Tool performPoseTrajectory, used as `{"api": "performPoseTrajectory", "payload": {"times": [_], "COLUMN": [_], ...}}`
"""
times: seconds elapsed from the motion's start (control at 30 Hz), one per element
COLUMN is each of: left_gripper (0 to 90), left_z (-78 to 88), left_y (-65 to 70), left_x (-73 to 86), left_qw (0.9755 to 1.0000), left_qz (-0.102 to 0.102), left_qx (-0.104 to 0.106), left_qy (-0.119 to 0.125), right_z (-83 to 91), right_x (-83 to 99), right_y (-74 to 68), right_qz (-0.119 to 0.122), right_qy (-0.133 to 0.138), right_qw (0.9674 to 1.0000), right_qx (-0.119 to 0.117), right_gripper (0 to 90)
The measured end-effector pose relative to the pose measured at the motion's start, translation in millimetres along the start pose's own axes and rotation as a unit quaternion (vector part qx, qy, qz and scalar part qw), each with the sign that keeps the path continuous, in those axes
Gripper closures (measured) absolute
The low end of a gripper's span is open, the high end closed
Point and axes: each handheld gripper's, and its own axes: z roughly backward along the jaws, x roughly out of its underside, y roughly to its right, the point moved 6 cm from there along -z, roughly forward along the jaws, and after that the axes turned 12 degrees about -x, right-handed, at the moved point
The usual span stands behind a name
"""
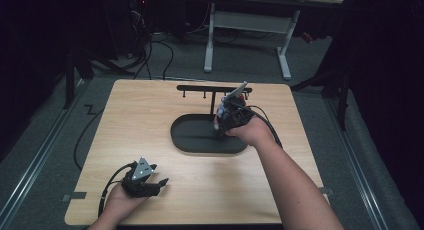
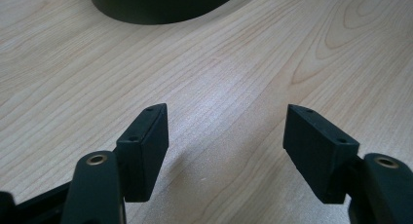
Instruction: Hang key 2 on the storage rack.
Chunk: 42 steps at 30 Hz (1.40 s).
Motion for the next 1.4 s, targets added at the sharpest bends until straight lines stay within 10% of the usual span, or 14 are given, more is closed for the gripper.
{"api": "performPoseTrajectory", "payload": {"times": [0.47,0.87,1.4], "left_gripper": [33.6,33.6,33.6], "left_z": [-0.2,-2.4,-3.4], "left_y": [1.2,4.0,9.1], "left_x": [-0.3,0.1,0.1], "left_qw": [1.0000,1.0000,0.9999], "left_qz": [-0.002,-0.006,-0.011], "left_qx": [0.003,0.003,0.004], "left_qy": [-0.003,-0.005,-0.008], "right_z": [1.0,-1.6,-20.0], "right_x": [19.4,73.6,163.9], "right_y": [9.7,24.8,43.8], "right_qz": [-0.002,0.029,0.051], "right_qy": [0.026,0.076,0.210], "right_qw": [0.9997,0.9967,0.9761], "right_qx": [0.003,0.008,-0.022], "right_gripper": [33.9,34.0,34.0]}}
